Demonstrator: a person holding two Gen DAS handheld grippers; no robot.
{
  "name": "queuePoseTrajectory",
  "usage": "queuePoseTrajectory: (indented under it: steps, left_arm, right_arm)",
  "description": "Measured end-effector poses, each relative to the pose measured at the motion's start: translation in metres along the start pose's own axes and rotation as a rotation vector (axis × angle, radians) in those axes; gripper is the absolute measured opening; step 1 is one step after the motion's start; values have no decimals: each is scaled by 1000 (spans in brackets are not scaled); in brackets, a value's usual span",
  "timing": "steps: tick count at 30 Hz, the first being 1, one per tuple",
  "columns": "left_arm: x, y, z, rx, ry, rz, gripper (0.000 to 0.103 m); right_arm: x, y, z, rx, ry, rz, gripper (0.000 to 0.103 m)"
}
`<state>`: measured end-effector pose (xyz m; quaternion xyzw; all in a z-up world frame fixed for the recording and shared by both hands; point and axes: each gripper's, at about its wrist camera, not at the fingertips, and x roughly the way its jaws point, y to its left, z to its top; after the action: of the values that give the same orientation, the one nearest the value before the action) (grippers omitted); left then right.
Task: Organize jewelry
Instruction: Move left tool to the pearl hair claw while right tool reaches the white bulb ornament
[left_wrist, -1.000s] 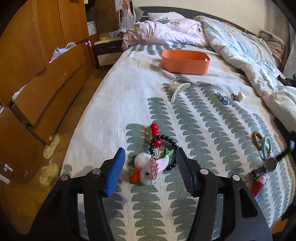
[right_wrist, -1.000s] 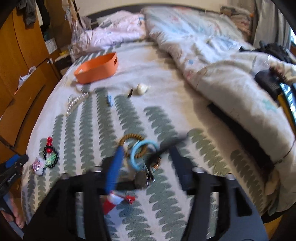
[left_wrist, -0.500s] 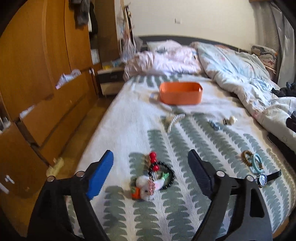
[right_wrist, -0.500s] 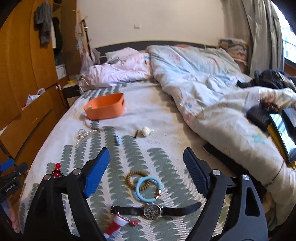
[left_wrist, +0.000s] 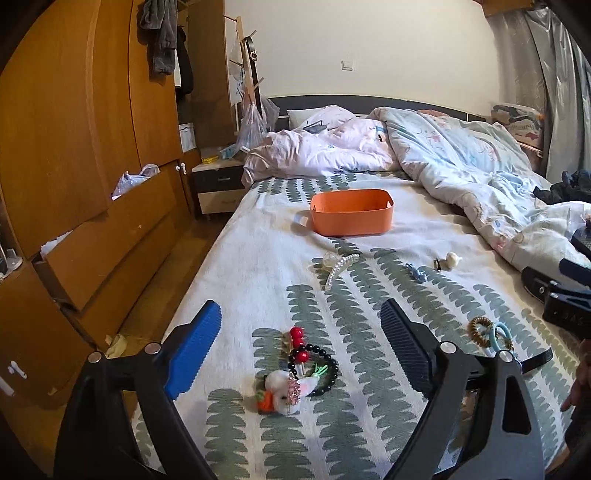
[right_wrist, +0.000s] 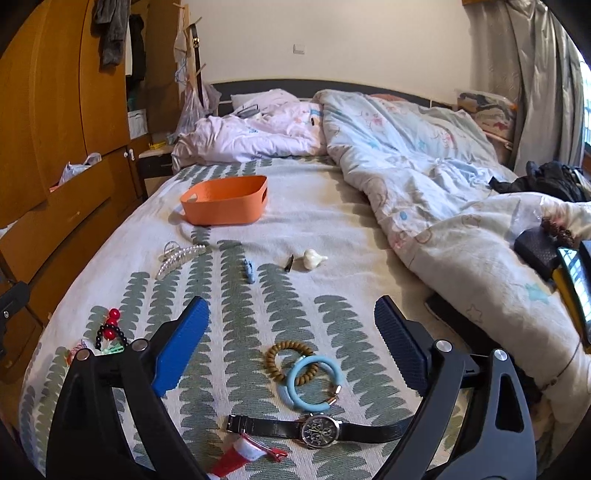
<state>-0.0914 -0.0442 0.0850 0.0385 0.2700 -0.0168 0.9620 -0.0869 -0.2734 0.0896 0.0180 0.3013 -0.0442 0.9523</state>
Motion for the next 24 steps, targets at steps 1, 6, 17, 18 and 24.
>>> queuePoseTrajectory:
  steps: [1, 6, 17, 18, 24]
  left_arm:
    - [1, 0, 0, -1, 1, -6, 87]
    - [2, -3, 0, 4, -7, -12, 87]
    - [42, 27, 32, -57, 53, -34, 88]
    - [49, 32, 38, -65, 57, -25, 88]
    - [95, 34, 60, -54, 105, -26, 89]
  right_arm:
    - [1, 0, -1, 2, 1, 1, 91]
    - [5, 3, -2, -14, 0, 0, 91]
    - [40, -19, 18, 61, 15, 31, 91]
    - [45, -25, 24, 80, 16, 43, 91]
    - [89, -70, 48, 281, 104, 152, 91]
